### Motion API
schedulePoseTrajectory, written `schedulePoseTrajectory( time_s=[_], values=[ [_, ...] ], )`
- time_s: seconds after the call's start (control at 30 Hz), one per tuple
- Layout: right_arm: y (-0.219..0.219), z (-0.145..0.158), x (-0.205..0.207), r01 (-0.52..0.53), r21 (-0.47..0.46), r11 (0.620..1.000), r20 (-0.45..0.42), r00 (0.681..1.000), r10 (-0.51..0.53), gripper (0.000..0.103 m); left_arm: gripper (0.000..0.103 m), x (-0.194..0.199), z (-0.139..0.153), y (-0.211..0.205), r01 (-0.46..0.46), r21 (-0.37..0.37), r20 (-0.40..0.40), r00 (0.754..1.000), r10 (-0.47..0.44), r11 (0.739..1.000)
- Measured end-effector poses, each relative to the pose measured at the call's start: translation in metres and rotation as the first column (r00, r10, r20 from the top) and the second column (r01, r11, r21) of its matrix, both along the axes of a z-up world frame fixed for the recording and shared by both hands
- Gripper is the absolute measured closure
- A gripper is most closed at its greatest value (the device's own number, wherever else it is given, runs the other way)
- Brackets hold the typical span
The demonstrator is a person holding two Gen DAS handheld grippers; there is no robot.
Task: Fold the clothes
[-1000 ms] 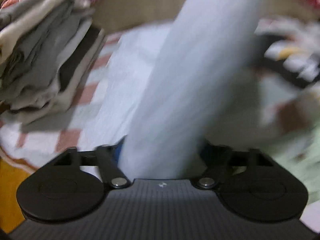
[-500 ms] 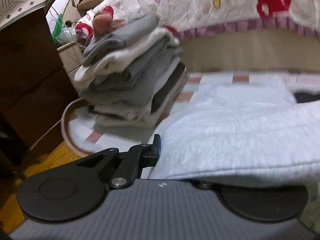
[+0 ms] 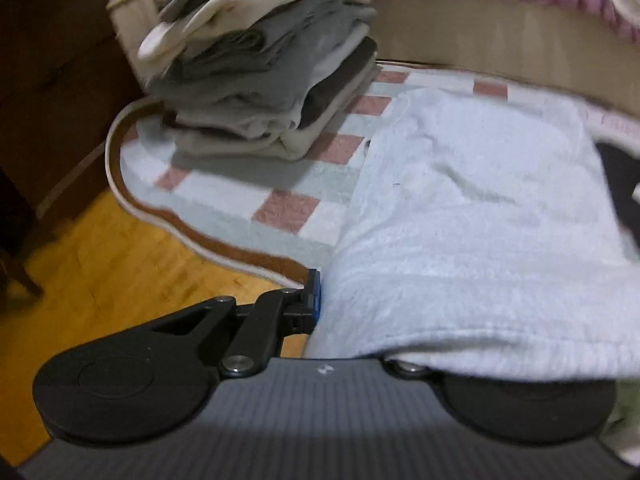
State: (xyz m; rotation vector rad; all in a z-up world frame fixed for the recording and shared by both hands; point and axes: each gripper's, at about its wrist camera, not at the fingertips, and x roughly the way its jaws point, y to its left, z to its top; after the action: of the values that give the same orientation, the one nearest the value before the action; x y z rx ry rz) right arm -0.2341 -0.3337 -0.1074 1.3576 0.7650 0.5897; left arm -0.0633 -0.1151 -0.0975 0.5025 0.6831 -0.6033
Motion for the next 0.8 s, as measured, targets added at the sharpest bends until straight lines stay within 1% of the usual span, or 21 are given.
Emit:
schedulePoseTrajectory(
  time_s=[0.07, 0.13, 0.23, 0.33, 0.43, 0.5, 0.57, 0.6, 0.63, 0.7, 0.73, 0.77, 0.8],
  values=[
    [-0.012, 0.001, 0.001, 0.029, -0.009, 1.0, 0.008, 1.0, -0.029, 0.098, 0.095, 0.0, 0.004, -0.011, 0.035, 0.032, 0.039, 0.999, -0.036, 0.999],
    [-0.027, 0.006, 0.002, 0.059, -0.031, 0.998, 0.018, 0.998, -0.059, 0.098, 0.095, 0.007, 0.014, -0.024, 0.084, 0.041, 0.052, 0.995, -0.086, 0.996],
    [-0.052, 0.017, 0.007, 0.114, -0.076, 0.991, 0.045, 0.993, -0.111, 0.098, 0.095, 0.022, 0.033, -0.056, 0.176, 0.052, 0.091, 0.979, -0.18, 0.983],
    [-0.086, 0.028, 0.014, 0.184, -0.118, 0.976, 0.069, 0.982, -0.177, 0.098, 0.095, 0.045, 0.045, -0.102, 0.248, 0.028, 0.096, 0.964, -0.249, 0.968],
    [-0.126, 0.029, 0.026, 0.268, -0.145, 0.952, 0.059, 0.963, -0.262, 0.098, 0.095, 0.074, 0.034, -0.156, 0.281, 0.017, 0.045, 0.959, -0.281, 0.96],
    [-0.159, 0.019, 0.034, 0.325, -0.146, 0.934, 0.034, 0.945, -0.324, 0.098, 0.095, 0.089, 0.014, -0.192, 0.312, 0.021, 0.035, 0.949, -0.313, 0.95],
    [-0.186, 0.001, 0.042, 0.347, -0.143, 0.927, 0.002, 0.936, -0.351, 0.098, 0.095, 0.095, -0.02, -0.214, 0.313, 0.034, 0.018, 0.949, -0.314, 0.949],
    [-0.197, -0.01, 0.044, 0.36, -0.16, 0.919, -0.021, 0.93, -0.367, 0.098, 0.095, 0.098, -0.037, -0.225, 0.313, 0.041, 0.01, 0.95, -0.313, 0.949],
    [-0.207, -0.024, 0.044, 0.382, -0.174, 0.908, -0.061, 0.916, -0.397, 0.098, 0.095, 0.095, -0.045, -0.226, 0.304, 0.033, 0.011, 0.952, -0.305, 0.952],
    [-0.219, -0.055, 0.044, 0.406, -0.169, 0.898, -0.155, 0.889, -0.431, 0.098, 0.095, 0.09, -0.06, -0.228, 0.286, 0.016, 0.014, 0.958, -0.287, 0.958],
    [-0.222, -0.066, 0.042, 0.412, -0.172, 0.895, -0.182, 0.879, -0.44, 0.098, 0.095, 0.085, -0.059, -0.231, 0.303, 0.034, 0.041, 0.952, -0.304, 0.952],
    [-0.222, -0.068, 0.042, 0.405, -0.182, 0.896, -0.187, 0.881, -0.436, 0.098, 0.095, 0.081, -0.056, -0.233, 0.321, 0.055, 0.07, 0.943, -0.324, 0.945],
    [-0.223, -0.071, 0.042, 0.397, -0.191, 0.898, -0.192, 0.882, -0.431, 0.098, 0.095, 0.082, -0.05, -0.236, 0.34, 0.061, 0.086, 0.935, -0.344, 0.939]
  ],
)
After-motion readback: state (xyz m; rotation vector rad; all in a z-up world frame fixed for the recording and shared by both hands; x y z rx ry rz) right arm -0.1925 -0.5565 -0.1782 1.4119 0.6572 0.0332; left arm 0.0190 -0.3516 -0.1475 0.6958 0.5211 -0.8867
